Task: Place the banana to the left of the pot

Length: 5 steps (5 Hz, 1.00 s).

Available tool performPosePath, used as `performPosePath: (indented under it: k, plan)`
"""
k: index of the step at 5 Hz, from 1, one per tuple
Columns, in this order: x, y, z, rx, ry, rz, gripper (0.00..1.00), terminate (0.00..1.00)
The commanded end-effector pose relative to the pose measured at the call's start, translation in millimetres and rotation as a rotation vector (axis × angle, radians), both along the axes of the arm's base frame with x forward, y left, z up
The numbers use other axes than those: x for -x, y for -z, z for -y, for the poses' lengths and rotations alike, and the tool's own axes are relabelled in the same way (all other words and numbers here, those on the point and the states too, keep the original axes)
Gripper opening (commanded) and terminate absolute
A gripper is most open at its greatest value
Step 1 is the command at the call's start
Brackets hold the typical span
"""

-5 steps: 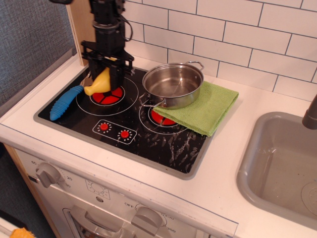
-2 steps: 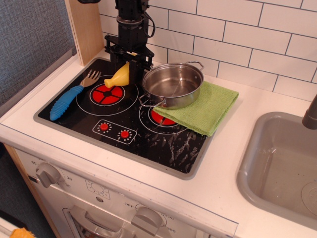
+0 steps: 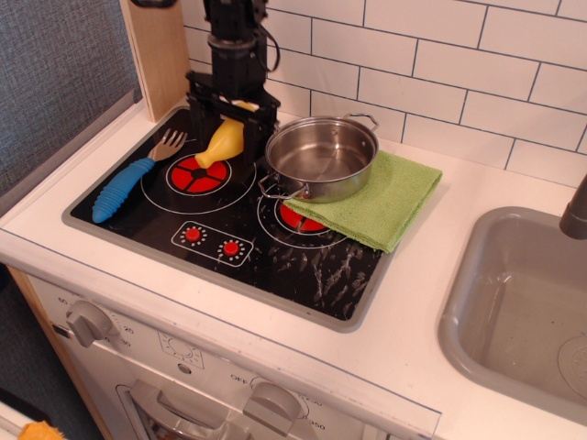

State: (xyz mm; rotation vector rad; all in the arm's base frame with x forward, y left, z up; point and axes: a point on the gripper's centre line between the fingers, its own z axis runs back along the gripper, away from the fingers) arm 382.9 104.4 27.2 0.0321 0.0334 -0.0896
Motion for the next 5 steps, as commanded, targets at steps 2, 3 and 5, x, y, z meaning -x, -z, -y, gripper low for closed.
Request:
performPosePath:
  k: [2,3,5]
  plan:
    - [26.0,-74.2,17.3,-0.027,-0.003,0.172,1.0,0.0]
    - [37.7,-74.2,16.8,0.018,-0.037,0.162,1.0,0.0]
    - [37.7,-74.2,16.8,0.018,-0.037,0.162,1.0,1.0]
